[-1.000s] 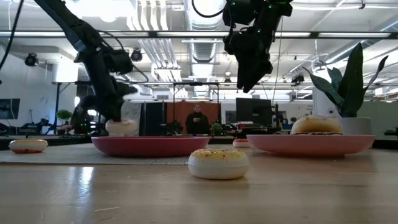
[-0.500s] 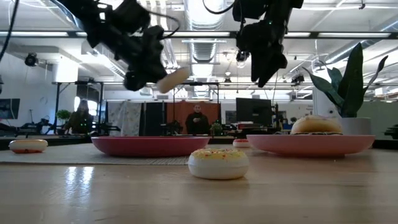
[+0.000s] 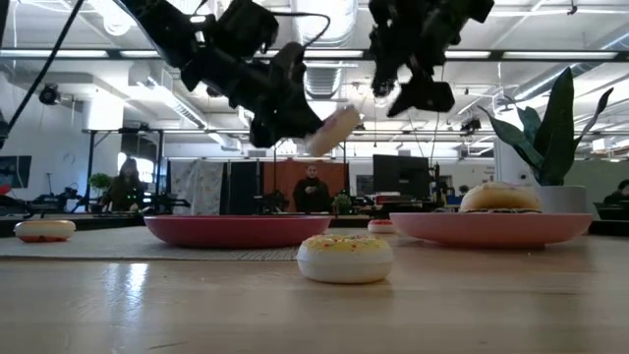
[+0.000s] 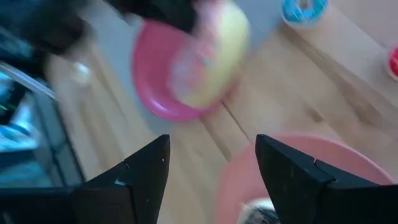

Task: Pick & Place donuts
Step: Put the big pink doughnut into the light pink plate

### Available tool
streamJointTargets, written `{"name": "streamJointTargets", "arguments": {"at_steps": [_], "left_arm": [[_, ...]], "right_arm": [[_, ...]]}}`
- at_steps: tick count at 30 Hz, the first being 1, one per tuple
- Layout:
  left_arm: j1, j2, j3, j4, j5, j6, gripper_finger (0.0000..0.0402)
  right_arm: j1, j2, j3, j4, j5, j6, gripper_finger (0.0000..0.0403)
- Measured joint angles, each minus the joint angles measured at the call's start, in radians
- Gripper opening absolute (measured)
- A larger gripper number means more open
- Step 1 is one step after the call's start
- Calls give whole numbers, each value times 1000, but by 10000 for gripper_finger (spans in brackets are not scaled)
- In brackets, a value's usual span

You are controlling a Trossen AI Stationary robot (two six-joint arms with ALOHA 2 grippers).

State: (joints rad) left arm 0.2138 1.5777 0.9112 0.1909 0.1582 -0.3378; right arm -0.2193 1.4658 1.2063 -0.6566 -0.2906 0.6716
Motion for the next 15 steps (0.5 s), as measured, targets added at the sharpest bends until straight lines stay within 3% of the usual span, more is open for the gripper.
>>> {"name": "streamJointTargets", "arguments": {"at_steps": [8,15], "left_arm": [[-39,11,11,112,8,47,5],[-39,15,33,112,-4,57,5]], "right_arm": [[-1,-25,-49,127,2,103,256],[-1,-33,-95,192,1,115,292]]}}
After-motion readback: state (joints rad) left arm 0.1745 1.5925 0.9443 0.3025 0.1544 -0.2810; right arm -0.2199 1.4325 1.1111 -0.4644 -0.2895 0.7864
